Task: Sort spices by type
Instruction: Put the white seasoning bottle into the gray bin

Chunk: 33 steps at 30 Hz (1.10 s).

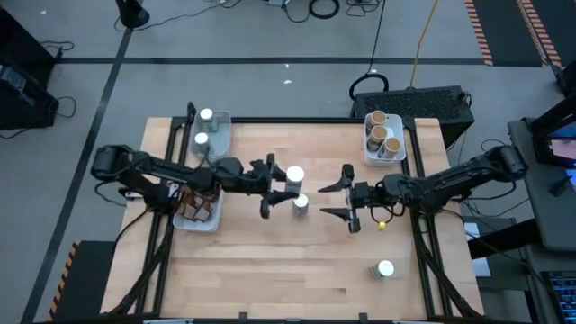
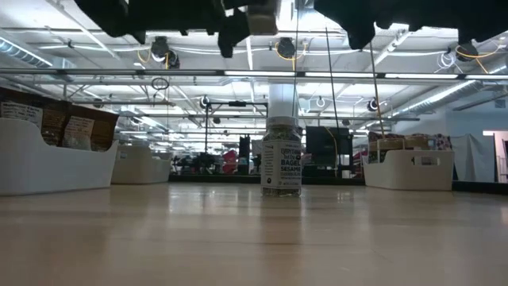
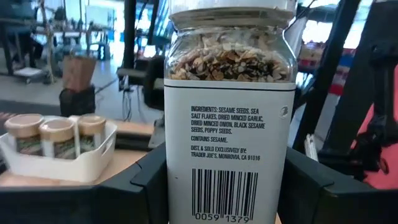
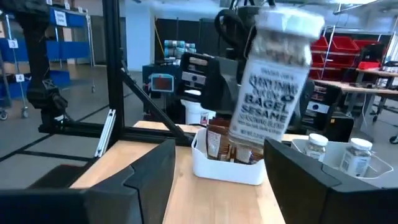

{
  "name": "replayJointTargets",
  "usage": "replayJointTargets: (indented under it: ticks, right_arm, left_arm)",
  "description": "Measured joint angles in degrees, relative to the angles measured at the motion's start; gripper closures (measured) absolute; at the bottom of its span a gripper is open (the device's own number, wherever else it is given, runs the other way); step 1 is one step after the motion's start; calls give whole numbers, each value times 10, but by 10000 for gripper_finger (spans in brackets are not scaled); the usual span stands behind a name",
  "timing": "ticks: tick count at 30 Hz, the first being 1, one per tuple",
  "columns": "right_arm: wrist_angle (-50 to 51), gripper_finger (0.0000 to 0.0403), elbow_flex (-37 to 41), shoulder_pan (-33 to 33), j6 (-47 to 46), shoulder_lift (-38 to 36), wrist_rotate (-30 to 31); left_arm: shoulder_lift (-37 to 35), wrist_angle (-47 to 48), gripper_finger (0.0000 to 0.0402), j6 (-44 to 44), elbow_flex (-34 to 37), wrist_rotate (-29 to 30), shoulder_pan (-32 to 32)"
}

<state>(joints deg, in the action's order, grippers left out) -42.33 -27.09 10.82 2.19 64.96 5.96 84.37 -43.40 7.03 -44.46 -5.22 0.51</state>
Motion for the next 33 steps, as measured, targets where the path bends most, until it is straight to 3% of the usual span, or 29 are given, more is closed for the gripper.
replayJointTargets:
  ticks: [6, 14, 22, 28, 33]
  right_arm:
    - [-57, 177, 0, 0, 9, 39, 1]
    - [-101, 177, 0, -5, 16, 67, 32]
    - [-138, 177, 0, -29, -64, 69, 59]
    - [-163, 173, -1, -42, -84, 87, 58]
    - [-160, 140, -16, -51, -86, 113, 29]
  left_arm:
    - [41, -84, 190, 7, -2, 0, 5]
    - [46, -67, 190, 13, -2, 15, 5]
    - [46, -52, 190, -5, -2, 28, 9]
    - [46, -53, 190, -14, -2, 27, 11]
    - [46, -53, 190, -15, -2, 27, 11]
